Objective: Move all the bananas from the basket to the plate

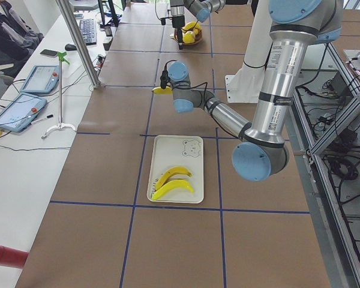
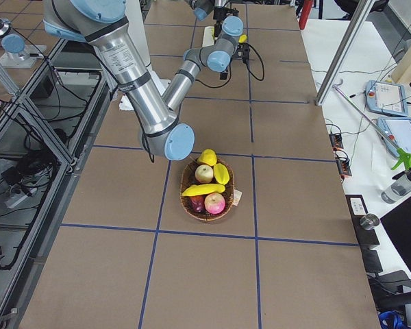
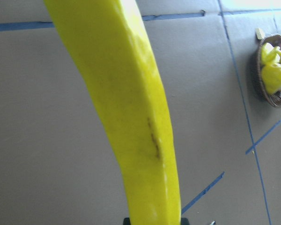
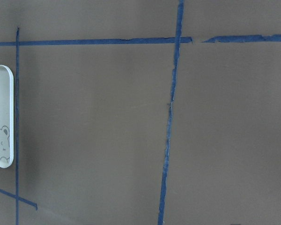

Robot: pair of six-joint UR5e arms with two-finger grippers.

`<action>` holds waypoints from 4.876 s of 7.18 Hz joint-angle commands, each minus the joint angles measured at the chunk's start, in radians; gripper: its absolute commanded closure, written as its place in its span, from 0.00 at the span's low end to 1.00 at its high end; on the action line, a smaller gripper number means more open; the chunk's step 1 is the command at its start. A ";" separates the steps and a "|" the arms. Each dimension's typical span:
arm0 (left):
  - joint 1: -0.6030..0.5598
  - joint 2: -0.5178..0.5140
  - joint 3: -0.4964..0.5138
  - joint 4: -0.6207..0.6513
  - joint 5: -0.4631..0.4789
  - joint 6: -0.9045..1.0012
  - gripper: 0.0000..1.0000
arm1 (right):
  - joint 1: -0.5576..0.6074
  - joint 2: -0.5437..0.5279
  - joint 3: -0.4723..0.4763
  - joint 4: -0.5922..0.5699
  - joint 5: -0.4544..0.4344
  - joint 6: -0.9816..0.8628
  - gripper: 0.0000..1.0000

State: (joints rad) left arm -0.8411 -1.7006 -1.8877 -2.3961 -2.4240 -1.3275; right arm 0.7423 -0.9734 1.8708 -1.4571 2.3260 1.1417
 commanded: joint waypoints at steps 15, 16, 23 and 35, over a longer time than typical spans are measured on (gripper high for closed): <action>-0.216 0.233 0.278 -0.571 -0.078 -0.348 0.00 | 0.146 -0.207 0.072 -0.006 0.032 -0.103 0.00; -0.216 0.184 0.245 -0.565 -0.073 -0.405 0.00 | 0.158 -0.299 0.123 -0.006 0.024 -0.208 0.00; -0.079 0.105 0.228 -0.429 0.047 -0.180 0.01 | 0.287 -0.778 0.284 0.017 -0.082 -0.821 0.00; -0.056 -0.136 -0.200 1.031 0.184 0.564 0.00 | 0.292 -0.984 0.084 0.516 -0.161 -0.702 0.01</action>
State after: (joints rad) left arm -0.9217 -1.8275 -2.0854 -1.3574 -2.2418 -0.7241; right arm 1.0360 -1.9280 2.0477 -1.0973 2.1774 0.4056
